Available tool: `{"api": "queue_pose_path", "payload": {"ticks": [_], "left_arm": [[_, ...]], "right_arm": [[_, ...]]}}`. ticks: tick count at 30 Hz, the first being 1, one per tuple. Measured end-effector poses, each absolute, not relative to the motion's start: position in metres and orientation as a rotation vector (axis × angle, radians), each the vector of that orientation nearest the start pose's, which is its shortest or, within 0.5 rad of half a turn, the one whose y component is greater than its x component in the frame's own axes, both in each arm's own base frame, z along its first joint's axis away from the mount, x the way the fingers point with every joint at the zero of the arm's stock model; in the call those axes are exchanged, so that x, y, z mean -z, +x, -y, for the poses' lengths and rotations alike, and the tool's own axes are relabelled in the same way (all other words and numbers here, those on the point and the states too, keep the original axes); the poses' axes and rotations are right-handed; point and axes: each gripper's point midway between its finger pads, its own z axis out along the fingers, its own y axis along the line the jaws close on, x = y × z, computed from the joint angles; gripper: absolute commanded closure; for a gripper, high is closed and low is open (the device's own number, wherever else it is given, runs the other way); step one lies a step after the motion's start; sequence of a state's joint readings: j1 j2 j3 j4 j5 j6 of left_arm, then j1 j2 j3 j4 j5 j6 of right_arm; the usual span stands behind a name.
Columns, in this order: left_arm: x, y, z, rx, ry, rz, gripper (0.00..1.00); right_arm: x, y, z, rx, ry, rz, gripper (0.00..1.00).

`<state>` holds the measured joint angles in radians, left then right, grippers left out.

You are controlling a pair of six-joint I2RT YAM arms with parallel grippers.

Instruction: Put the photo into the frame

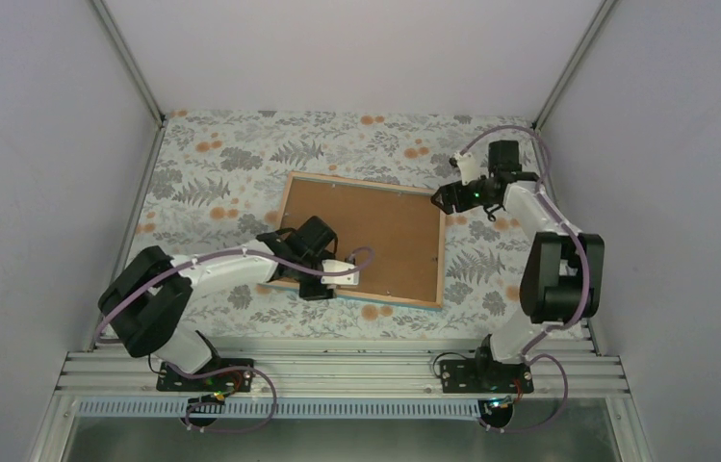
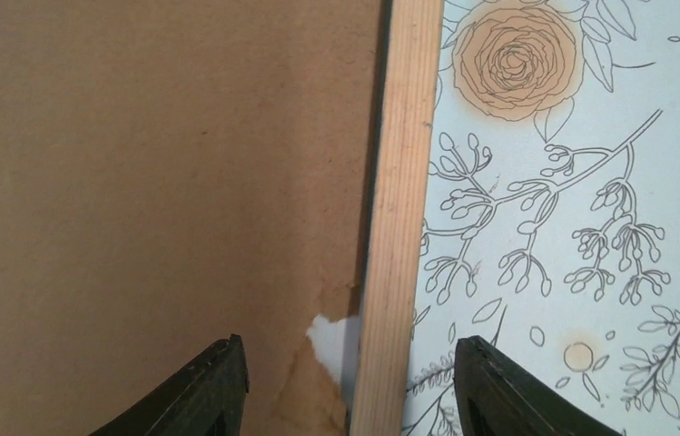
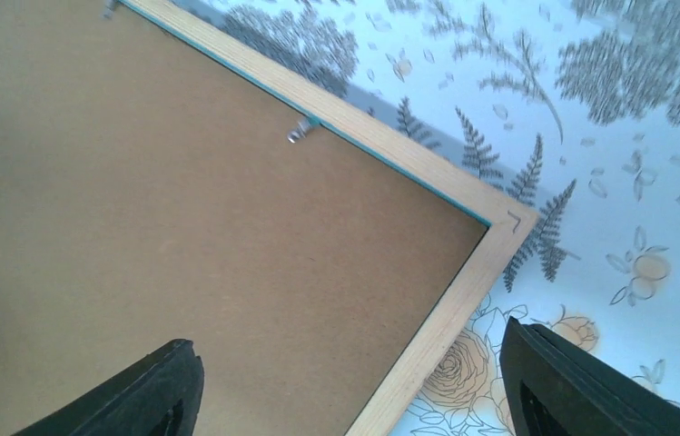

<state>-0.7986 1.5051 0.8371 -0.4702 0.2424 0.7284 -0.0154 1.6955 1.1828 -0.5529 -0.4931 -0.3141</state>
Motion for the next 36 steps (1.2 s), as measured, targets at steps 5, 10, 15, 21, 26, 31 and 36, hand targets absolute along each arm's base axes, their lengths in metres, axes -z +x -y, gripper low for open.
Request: {"api": "queue_pose_path", "payload": {"ticks": [5, 10, 15, 21, 26, 31, 36], "left_arm": [[-0.038, 0.199, 0.274, -0.424, -2.526, 2.437, 0.53], [-0.027, 0.196, 0.273, -0.374, -2.56, 2.4, 0.65], [-0.021, 0.191, 0.272, -0.348, -2.584, 2.365, 0.75], [-0.022, 0.192, 0.274, -0.341, -2.608, 2.353, 0.95], [-0.025, 0.186, 0.276, -0.4, -2.543, 2.345, 0.98], [-0.046, 0.188, 0.284, -0.501, -2.472, 2.366, 0.98], [-0.075, 0.201, 0.294, -0.671, -2.377, 2.412, 0.98]], "right_arm": [[-0.152, 0.398, -0.08, -0.506, -0.602, -2.352, 0.16], [-0.171, 0.378, -0.087, -0.516, -0.671, -2.267, 0.16], [-0.179, 0.361, -0.094, -0.542, -0.738, -2.213, 0.18], [-0.181, 0.34, -0.104, -0.595, -0.821, -2.151, 0.22], [-0.17, 0.318, -0.102, -0.523, -0.934, -2.117, 0.25], [-0.173, 0.294, -0.095, -0.369, -1.091, -2.032, 0.3], [-0.208, 0.266, -0.102, -0.221, -1.233, -1.797, 0.32]]}}
